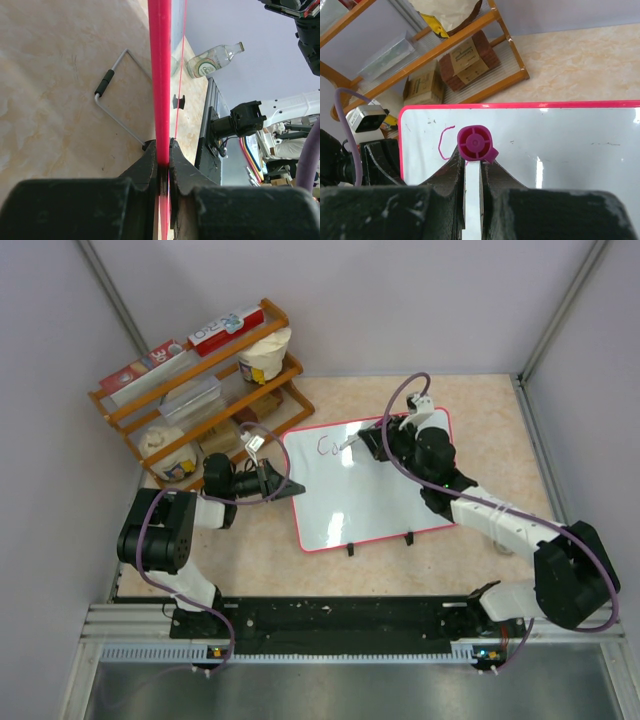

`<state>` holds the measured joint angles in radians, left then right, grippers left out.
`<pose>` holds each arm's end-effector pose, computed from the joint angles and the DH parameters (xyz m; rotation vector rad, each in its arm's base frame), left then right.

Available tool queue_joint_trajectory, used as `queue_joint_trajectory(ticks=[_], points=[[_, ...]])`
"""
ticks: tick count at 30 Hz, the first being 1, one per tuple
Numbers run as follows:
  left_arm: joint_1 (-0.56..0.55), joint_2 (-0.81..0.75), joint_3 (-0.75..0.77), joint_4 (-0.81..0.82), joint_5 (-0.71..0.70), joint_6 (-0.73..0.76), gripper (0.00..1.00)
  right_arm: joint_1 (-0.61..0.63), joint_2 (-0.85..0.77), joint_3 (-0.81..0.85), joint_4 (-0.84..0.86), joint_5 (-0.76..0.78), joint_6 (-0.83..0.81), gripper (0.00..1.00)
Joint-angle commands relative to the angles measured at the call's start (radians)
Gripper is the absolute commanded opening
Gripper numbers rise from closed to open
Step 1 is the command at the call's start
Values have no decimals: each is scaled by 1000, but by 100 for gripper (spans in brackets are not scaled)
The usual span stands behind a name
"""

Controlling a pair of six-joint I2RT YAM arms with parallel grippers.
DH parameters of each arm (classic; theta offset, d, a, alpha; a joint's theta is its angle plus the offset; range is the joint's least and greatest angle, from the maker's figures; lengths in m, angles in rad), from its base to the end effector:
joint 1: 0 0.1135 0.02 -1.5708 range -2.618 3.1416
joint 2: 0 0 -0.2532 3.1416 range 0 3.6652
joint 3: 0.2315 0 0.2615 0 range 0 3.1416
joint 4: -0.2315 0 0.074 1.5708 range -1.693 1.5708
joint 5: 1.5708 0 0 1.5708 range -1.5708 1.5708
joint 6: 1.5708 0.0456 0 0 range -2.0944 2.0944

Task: Write a sentence on the whiteboard
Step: Write with the whiteboard marker on the whiteboard.

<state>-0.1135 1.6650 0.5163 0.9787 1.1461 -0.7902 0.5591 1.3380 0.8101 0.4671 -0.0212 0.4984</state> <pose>0.2877 -0.0746 0.1423 0.3080 1.9107 -1.6127 0.2801 0.1764 0.2762 -0.0684 1.6954 0.8209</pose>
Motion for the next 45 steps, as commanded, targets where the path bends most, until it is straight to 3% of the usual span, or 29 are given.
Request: queue_joint_trajectory(ticks=[1,45], points=[[2,-5,19,14,-32,72,0,-11,-19,-29,7,-8,-4,0],[2,-2,25,9,-31,72,0,-45,7,55,-22,37,-4,0]])
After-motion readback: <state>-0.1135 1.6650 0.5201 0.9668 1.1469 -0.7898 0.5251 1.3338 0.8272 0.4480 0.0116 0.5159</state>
